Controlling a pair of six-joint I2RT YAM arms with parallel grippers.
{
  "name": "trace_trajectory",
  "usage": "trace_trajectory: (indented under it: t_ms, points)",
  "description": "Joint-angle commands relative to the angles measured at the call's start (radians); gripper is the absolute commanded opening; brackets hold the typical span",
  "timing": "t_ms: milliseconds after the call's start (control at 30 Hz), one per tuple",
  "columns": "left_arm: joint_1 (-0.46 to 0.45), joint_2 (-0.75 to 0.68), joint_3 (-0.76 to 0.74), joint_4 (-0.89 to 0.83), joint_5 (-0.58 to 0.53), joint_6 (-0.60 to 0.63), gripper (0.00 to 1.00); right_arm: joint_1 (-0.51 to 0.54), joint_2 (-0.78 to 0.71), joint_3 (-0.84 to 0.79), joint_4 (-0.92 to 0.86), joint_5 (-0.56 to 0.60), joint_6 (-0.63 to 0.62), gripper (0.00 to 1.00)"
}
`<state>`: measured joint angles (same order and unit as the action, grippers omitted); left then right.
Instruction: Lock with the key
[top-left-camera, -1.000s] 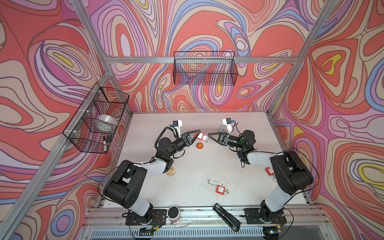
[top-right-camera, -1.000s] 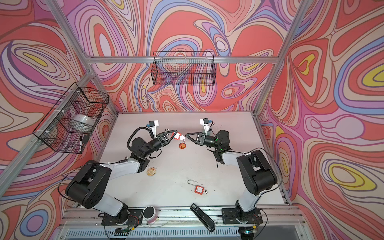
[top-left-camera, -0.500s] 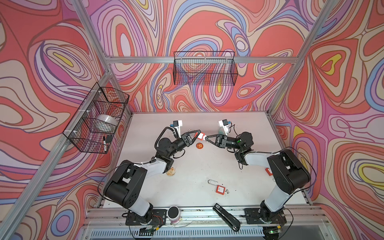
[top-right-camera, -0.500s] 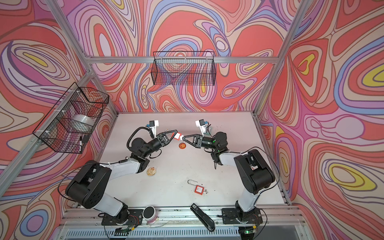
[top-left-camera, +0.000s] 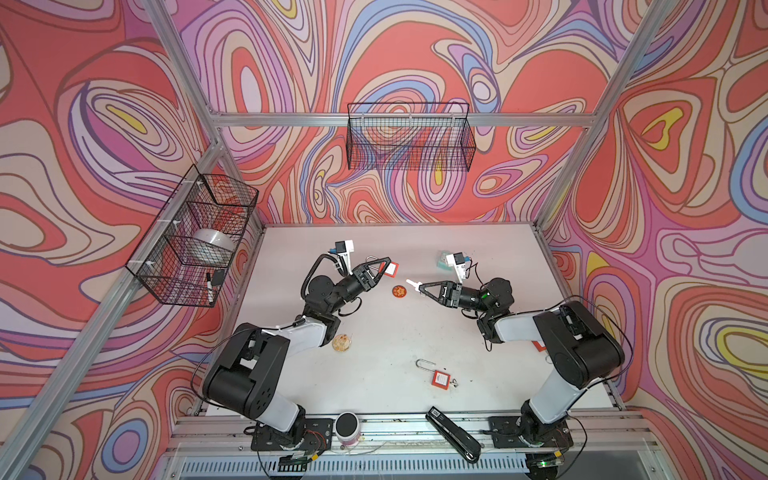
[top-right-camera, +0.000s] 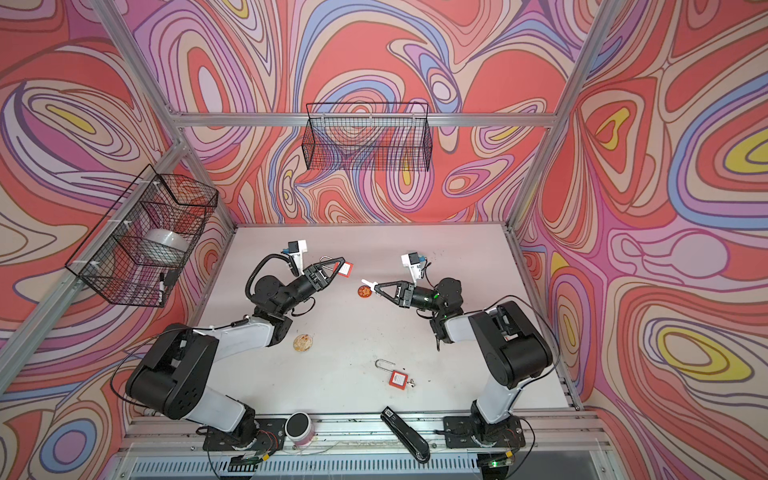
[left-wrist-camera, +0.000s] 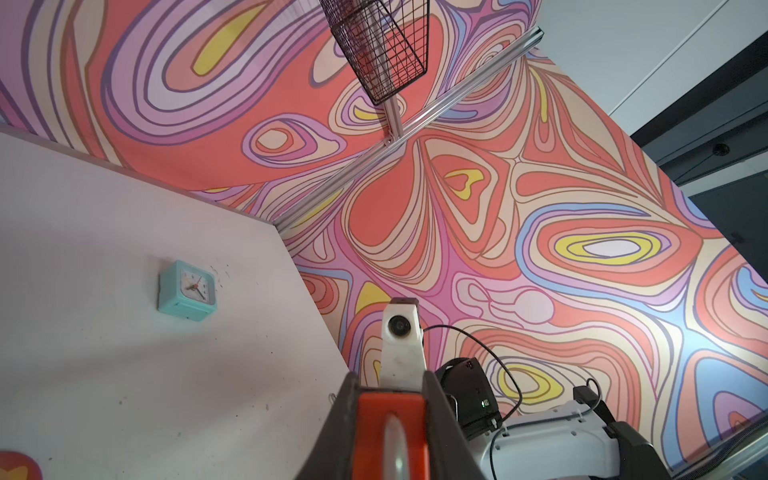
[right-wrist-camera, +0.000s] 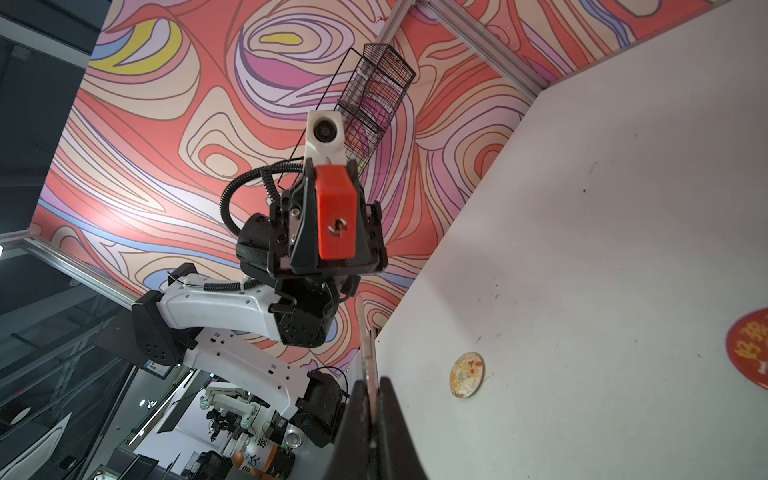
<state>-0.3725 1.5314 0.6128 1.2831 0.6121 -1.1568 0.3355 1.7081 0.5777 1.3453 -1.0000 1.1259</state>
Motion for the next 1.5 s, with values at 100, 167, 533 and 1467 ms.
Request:
trace_trajectory:
  t_ms: [100,167,533,1467]
  points:
    - [0.012,-0.022,-0.034,0.063,0.022,-0.009,0.00,-0.004,-0.055,-0.056,-0.066,0.062,-0.054,0.00]
    - [0.020,-0.025,-0.061,0.020,0.035,0.005,0.00,-0.005,-0.088,-0.073,-0.217,0.151,-0.090,0.00]
    - [0.023,-0.073,0.019,-0.831,0.133,0.337,0.00,0.020,-0.255,-0.052,-0.824,0.452,-0.037,0.00]
    - [0.025,0.335,0.471,-1.743,0.269,0.921,0.00,0.369,-0.244,-0.100,-0.790,0.970,0.362,0.00]
